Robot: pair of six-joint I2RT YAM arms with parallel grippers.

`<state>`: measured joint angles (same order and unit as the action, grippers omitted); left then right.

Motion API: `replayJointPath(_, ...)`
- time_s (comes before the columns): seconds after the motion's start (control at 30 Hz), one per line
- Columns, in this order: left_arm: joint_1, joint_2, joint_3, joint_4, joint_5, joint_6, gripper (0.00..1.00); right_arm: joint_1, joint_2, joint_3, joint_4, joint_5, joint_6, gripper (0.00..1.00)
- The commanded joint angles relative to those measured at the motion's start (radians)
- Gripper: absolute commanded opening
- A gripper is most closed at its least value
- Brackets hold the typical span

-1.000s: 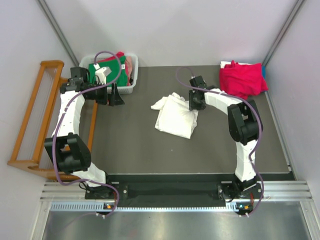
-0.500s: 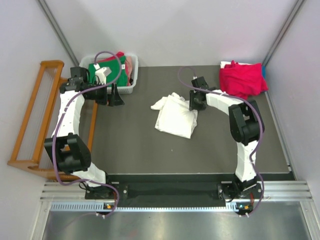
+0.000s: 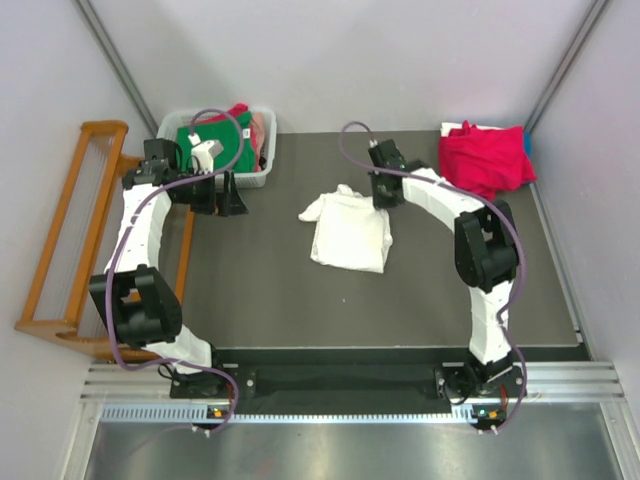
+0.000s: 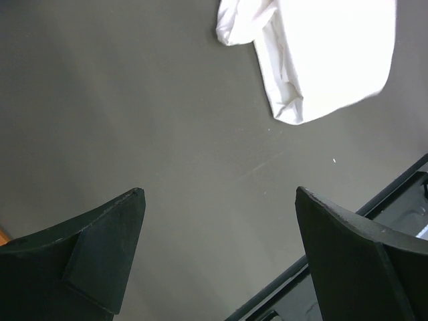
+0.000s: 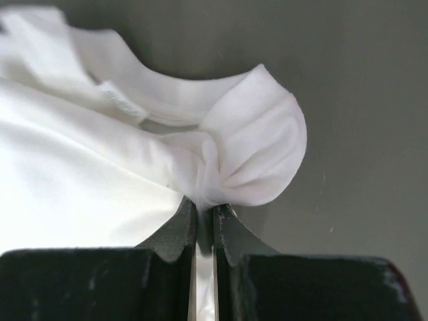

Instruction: Fold and stack the t-shirts

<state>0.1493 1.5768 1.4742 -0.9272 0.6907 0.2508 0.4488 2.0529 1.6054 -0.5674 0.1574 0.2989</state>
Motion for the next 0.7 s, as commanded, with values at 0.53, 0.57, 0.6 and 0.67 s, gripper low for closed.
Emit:
replayJointPath(0.53, 0.001, -0.038, -0.032, 0.044, -0.003, 0.002, 0.98, -0.324, -0.04, 0.614, -0.08, 0.351, 0.054, 0.0)
replayJointPath(0.57, -0.001, -0.038, -0.032, 0.039, -0.002, 0.005, 0.98, -0.338, -0.072, 0.579, -0.066, 0.373, 0.063, 0.0)
replayJointPath(0.6, -0.001, -0.04, -0.035, 0.036, -0.002, 0.007, 0.98, -0.376, -0.085, 0.565, -0.049, 0.379, 0.072, 0.0)
replayJointPath(0.67, -0.001, -0.044, -0.046, 0.036, -0.002, 0.011, 0.98, -0.416, -0.105, 0.553, -0.028, 0.381, 0.1, 0.0)
